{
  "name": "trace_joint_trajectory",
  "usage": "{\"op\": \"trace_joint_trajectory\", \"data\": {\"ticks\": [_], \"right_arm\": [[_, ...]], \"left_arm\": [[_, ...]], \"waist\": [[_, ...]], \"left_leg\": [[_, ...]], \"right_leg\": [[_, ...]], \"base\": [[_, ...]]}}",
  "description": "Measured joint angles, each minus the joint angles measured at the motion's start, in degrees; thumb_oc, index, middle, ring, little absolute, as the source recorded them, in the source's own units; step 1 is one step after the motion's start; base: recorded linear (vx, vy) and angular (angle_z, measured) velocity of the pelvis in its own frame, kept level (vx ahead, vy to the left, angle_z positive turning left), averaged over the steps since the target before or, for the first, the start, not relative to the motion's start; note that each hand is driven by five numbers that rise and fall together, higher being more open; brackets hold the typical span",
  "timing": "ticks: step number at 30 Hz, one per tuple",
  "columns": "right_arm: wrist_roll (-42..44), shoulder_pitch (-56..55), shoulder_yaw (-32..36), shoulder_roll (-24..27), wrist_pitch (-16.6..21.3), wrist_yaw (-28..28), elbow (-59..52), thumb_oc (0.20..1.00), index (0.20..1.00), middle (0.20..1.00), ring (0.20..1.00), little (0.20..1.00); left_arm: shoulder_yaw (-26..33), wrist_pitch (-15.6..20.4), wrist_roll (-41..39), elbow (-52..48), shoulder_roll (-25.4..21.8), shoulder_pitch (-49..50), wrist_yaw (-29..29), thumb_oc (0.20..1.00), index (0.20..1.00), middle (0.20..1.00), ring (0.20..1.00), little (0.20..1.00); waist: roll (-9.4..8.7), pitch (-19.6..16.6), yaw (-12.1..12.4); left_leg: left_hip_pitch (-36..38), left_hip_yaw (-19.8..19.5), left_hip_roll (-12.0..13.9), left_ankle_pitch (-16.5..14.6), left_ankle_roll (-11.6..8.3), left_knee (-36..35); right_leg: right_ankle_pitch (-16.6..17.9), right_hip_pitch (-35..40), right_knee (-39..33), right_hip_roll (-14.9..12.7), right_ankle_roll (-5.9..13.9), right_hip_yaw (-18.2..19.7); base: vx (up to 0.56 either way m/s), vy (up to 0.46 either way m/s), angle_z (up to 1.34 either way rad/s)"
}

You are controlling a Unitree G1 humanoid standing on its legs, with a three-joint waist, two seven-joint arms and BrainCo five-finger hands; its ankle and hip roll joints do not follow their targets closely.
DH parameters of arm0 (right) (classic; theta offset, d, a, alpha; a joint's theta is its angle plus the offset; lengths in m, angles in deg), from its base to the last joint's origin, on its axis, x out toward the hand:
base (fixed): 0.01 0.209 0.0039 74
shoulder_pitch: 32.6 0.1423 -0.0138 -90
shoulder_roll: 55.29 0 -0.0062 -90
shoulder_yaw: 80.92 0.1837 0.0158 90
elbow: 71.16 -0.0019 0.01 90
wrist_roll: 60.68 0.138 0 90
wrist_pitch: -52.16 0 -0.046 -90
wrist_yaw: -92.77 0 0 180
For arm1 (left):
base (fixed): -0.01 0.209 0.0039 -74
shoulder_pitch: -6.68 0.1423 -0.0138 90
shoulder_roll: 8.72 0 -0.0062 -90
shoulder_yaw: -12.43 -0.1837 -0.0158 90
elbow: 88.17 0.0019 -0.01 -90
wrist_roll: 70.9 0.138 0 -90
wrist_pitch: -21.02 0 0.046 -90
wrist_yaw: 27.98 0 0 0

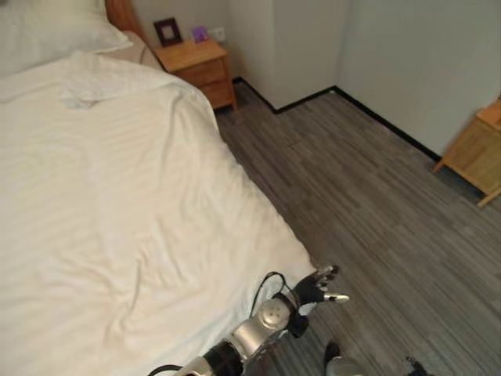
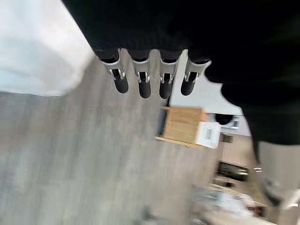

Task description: Making the bed.

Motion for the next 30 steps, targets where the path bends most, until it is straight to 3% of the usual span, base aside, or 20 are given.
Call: {"op": "trace_joint_trajectory", "data": {"ticks": [2, 3, 4, 6, 9, 12, 13, 14, 15, 16, 17, 19, 21, 22, 23, 25, 26, 27, 29, 30], "right_arm": [[1.6, -0.3, 1.1, -0.1, -0.5, 0.0, 0.7, 1.000, 1.000, 1.000, 1.000, 1.000], [1.8, -0.4, 1.5, 0.0, -0.6, 0.0, 0.8, 0.200, 0.200, 0.200, 0.200, 0.200], [2.2, 0.2, 3.1, 0.1, -0.8, -0.1, 1.2, 0.200, 0.200, 0.200, 0.200, 0.200], [2.2, -0.2, 5.2, 0.8, -1.1, 0.0, 1.1, 0.200, 0.200, 0.200, 0.200, 0.200], [2.2, -4.2, 7.2, 3.0, -1.7, 0.3, -3.3, 0.200, 0.200, 0.200, 0.200, 0.200], [2.1, -9.4, 11.8, 6.7, -1.8, 0.0, -25.3, 0.200, 0.200, 0.200, 0.200, 0.200], [1.9, -10.1, 12.4, 7.7, -0.1, 1.0, -30.7, 0.200, 0.200, 0.200, 0.200, 0.200], [1.9, -10.1, 13.0, 7.9, 0.1, 1.0, -33.4, 0.200, 0.200, 0.200, 0.200, 0.200], [3.4, -12.1, 16.8, 8.4, -2.5, -0.3, -48.3, 0.200, 0.200, 0.200, 0.200, 0.200], [3.9, -13.3, 18.9, 9.9, -1.6, 0.0, -60.5, 0.200, 0.200, 0.200, 0.200, 0.200], [3.9, -12.5, 20.3, 11.2, 2.6, 1.0, -64.6, 0.200, 0.200, 0.200, 0.200, 0.200], [5.1, -7.0, 21.5, 10.8, 3.5, 1.6, -62.5, 0.200, 0.200, 0.200, 0.200, 0.200], [12.8, -1.6, 21.3, 4.7, 3.1, 1.6, -61.2, 0.200, 0.200, 0.200, 0.200, 0.200], [18.1, 1.1, 18.6, 1.8, 3.9, 0.8, -59.3, 0.200, 0.200, 0.200, 0.200, 0.200], [22.4, 2.7, 16.2, 0.2, 4.2, -0.5, -58.2, 0.200, 0.200, 0.200, 0.200, 0.200], [36.4, 5.6, 13.7, -5.2, 4.4, -2.9, -57.7, 0.200, 0.200, 0.200, 0.200, 0.200], [40.6, 6.9, 12.6, -7.0, 4.5, -3.7, -57.6, 0.200, 0.200, 0.200, 0.200, 0.200], [46.9, 9.4, 9.9, -9.6, 4.8, -4.6, -56.3, 0.200, 0.200, 0.200, 0.200, 0.200], [56.0, 14.7, 8.5, -14.5, 5.3, -5.7, -54.0, 0.200, 0.200, 0.200, 0.200, 0.200], [60.5, 17.1, 7.7, -15.4, 5.8, -6.7, -50.8, 0.200, 0.200, 0.200, 0.200, 0.200]], "left_arm": [[3.9, 0.4, -2.8, -8.1, -2.6, -2.7, 1.6, 1.000, 1.000, 1.000, 1.000, 1.000], [5.4, 0.9, -2.9, -9.9, -3.0, -3.6, 1.9, 1.000, 1.000, 1.000, 1.000, 1.000], [10.3, 0.7, -4.6, -14.6, -6.7, -4.5, 2.8, 1.000, 1.000, 1.000, 1.000, 1.000], [15.3, 1.3, -6.0, -19.7, -10.5, -5.8, 4.2, 1.000, 1.000, 1.000, 1.000, 1.000], [27.2, 3.6, -7.1, -25.1, -16.0, -3.0, 7.5, 1.000, 1.000, 1.000, 1.000, 1.000], [42.3, 5.9, -5.3, -29.0, -22.3, 7.4, 9.9, 1.000, 1.000, 1.000, 1.000, 1.000], [46.4, 6.1, -3.8, -29.2, -22.8, 10.9, 11.3, 1.000, 1.000, 1.000, 1.000, 1.000], [48.6, 6.3, -2.8, -29.1, -23.0, 13.3, 12.2, 1.000, 1.000, 1.000, 1.000, 1.000], [54.4, 6.9, -0.6, -29.1, -21.7, 19.7, 13.1, 1.000, 1.000, 1.000, 1.000, 1.000], [58.6, 6.9, 0.6, -29.3, -19.7, 23.7, 13.2, 1.000, 1.000, 1.000, 1.000, 1.000], [60.7, 6.6, 0.8, -28.9, -17.6, 26.7, 14.5, 1.000, 1.000, 1.000, 1.000, 1.000], [61.0, 6.9, 0.8, -27.2, -15.9, 30.4, 15.2, 1.000, 1.000, 1.000, 1.000, 1.000], [62.2, 6.5, 0.6, -20.4, -9.3, 32.8, 15.8, 1.000, 1.000, 1.000, 1.000, 1.000], [62.1, 4.1, 0.6, -14.8, -7.5, 32.3, 16.9, 1.000, 1.000, 1.000, 1.000, 1.000], [61.8, 3.1, 0.8, -12.4, -7.6, 32.3, 17.3, 1.000, 1.000, 1.000, 1.000, 1.000], [60.0, 3.3, 0.6, -3.9, -4.1, 31.7, 18.7, 1.000, 1.000, 1.000, 1.000, 1.000], [59.4, 2.0, 0.4, -1.4, -2.8, 31.7, 19.4, 1.000, 1.000, 1.000, 1.000, 1.000], [57.6, 1.5, 0.3, -0.9, -2.4, 34.3, 19.7, 1.000, 1.000, 1.000, 1.000, 1.000], [57.9, 2.4, -2.2, 2.7, -2.6, 34.1, 19.5, 1.000, 1.000, 1.000, 1.000, 1.000], [56.9, 1.1, -4.8, 7.5, -2.2, 33.2, 19.2, 1.000, 1.000, 1.000, 1.000, 1.000]], "waist": [[-0.27, -0.1, 0.2], [-0.57, 0.0, 0.1], [-0.58, -0.3, 0.2], [-0.13, -0.7, -0.4], [-2.41, -4.0, 1.0], [-3.52, -5.4, 1.8], [-4.13, -6.3, 2.6], [-4.87, -6.9, 2.6], [-5.14, -7.5, 4.1], [-5.14, -7.3, 4.0], [-5.11, -7.3, 3.9], [-5.80, -7.8, 6.7], [-6.62, -7.9, 9.0], [-6.81, -7.8, 8.8], [-6.71, -7.5, 10.3], [-3.48, -4.7, 12.0], [-1.40, -3.6, 12.0], [-1.13, -2.8, 13.3], [-3.71, -1.4, 14.9], [-2.85, -0.8, 16.0]], "left_leg": [[1.4, -0.7, -0.9, -0.7, -0.92, -3.6], [1.4, -0.6, -1.1, -1.0, -1.33, -4.9], [2.1, -1.3, -1.7, -2.5, -1.94, -7.6], [2.1, -2.6, -1.8, -4.3, -1.01, -10.8], [1.7, -4.1, -5.7, -1.5, 1.88, -16.6], [0.9, -4.7, -7.2, -1.5, 2.39, -16.6], [0.4, -4.9, -7.3, -1.6, 2.47, -16.6], [0.0, -5.2, -7.3, -1.5, 2.50, -16.6], [-0.8, -6.3, -7.6, -1.5, 2.56, -16.6], [-0.9, -6.5, -7.7, -1.5, 2.55, -16.6], [-1.2, -7.0, -7.6, -0.9, 2.90, -16.4], [-2.1, -8.4, -7.4, -0.9, 2.91, -16.5], [-3.3, -10.9, -7.8, -0.6, 3.23, -16.4], [-4.3, -12.8, -8.0, -0.4, 3.55, -16.2], [-5.2, -14.2, -8.4, -0.1, 3.90, -16.2], [-5.9, -18.0, -8.7, 0.2, 6.08, -16.1], [-5.6, -19.4, -7.8, 0.3, 6.92, -16.1], [-7.0, -20.0, -8.1, 0.4, 6.87, -15.1], [-8.4, -19.8, -10.7, 0.1, 6.77, -14.7], [-9.1, -20.2, -11.3, 0.0, 6.62, -14.7]], "right_leg": [[0.0, 0.2, 0.0, -0.2, -0.01, -1.1], [-0.2, 0.1, 0.0, 0.0, 0.18, -1.4], [-1.6, 0.0, 0.0, -0.2, 0.78, -2.1], [-2.5, -0.3, 0.0, 0.5, 1.48, -3.5], [-3.6, -1.0, 0.0, -2.4, 2.89, -5.2], [-3.6, -1.5, -0.1, -3.7, 3.23, -3.6], [-3.3, -1.8, -0.1, -3.7, 3.29, -3.5], [-3.0, -1.9, -0.1, -3.7, 3.43, -3.6], [-2.6, -1.8, 0.0, -3.8, 4.28, -4.5], [-1.9, -1.8, 0.0, -4.0, 4.80, -5.0], [-0.8, -1.8, 0.0, -3.8, 4.45, -5.0], [-0.3, -1.7, 0.3, -3.6, 4.48, -5.8], [-0.2, -1.3, 1.3, -4.3, 4.45, -7.4], [0.0, -1.4, 1.9, -4.5, 4.16, -8.2], [0.0, -1.4, 2.4, -4.9, 4.12, -8.6], [-0.4, -2.5, 9.3, -6.4, 3.56, -7.9], [-4.3, -3.9, 10.8, -6.2, 3.85, -5.9], [-5.3, -4.5, 3.6, -4.5, 3.92, -3.5], [-3.7, -6.0, -0.6, -4.6, 2.24, -3.2], [-1.2, -5.0, -0.4, -5.4, 4.47, -3.4]], "base": [[-0.06, 0.076, 0.37], [-0.06, 0.146, 0.25], [-0.08, 0.172, 0.23], [-0.07, 0.163, 0.38], [-0.05, 0.246, 0.48], [-0.01, 0.140, 0.15], [0.00, 0.130, 0.11], [0.00, 0.120, 0.29], [-0.01, 0.145, 0.31], [-0.02, 0.102, 0.31], [-0.02, 0.084, 0.26], [-0.02, 0.070, 0.44], [-0.02, 0.030, 0.70], [0.01, -0.012, 0.77], [0.03, -0.008, 0.97], [0.00, 0.006, 0.91], [0.04, 0.017, 0.66], [-0.04, 0.011, 0.40], [0.04, -0.037, 0.44], [0.00, -0.081, 0.70]]}}
